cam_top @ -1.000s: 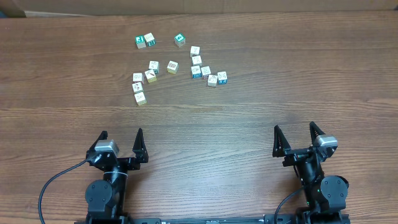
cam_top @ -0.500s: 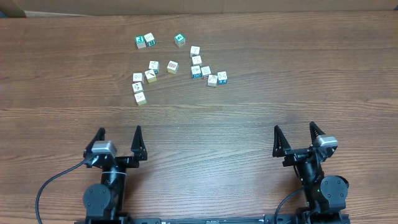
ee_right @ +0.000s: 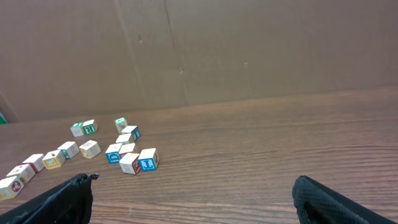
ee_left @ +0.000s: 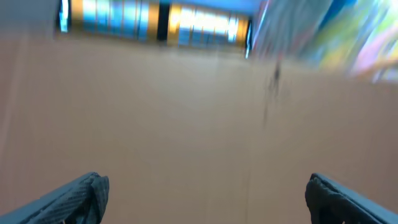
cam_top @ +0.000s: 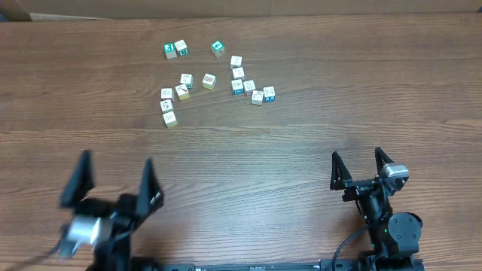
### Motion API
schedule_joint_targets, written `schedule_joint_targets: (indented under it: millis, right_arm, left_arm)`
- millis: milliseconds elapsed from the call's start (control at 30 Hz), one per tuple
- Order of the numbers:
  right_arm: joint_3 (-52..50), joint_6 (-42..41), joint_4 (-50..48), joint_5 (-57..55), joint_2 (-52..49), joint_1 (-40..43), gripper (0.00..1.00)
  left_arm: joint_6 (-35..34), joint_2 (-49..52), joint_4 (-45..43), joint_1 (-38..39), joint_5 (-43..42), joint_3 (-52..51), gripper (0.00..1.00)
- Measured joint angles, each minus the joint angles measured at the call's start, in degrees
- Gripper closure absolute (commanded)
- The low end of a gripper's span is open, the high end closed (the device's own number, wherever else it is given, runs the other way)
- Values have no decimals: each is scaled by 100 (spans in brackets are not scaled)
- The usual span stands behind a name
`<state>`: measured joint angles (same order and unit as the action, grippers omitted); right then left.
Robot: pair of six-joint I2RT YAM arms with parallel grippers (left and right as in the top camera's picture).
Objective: Form a horizontal line
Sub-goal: 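Raise the left arm and move the left gripper over the block cluster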
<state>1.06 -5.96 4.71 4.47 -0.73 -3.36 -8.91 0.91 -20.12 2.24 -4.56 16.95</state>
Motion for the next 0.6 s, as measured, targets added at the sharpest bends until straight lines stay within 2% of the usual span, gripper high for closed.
schedule_joint_targets:
  millis: [133, 267, 433, 600]
  right_arm:
    - [0, 0, -2, -2, 0, -2, 0]
    - [0, 2, -2, -2, 0, -2, 0]
    - [0, 0, 2, -2, 0, -2, 0]
    - [0, 0, 0, -2, 9, 0, 0]
  left_arm:
    - [258, 127, -70, 0, 50, 1137, 0]
    - [413, 688, -20, 0, 76, 2286, 0]
    - [487, 1884, 717, 0, 92, 3803, 1]
    - [496, 3563, 1998, 0, 118, 5775, 0]
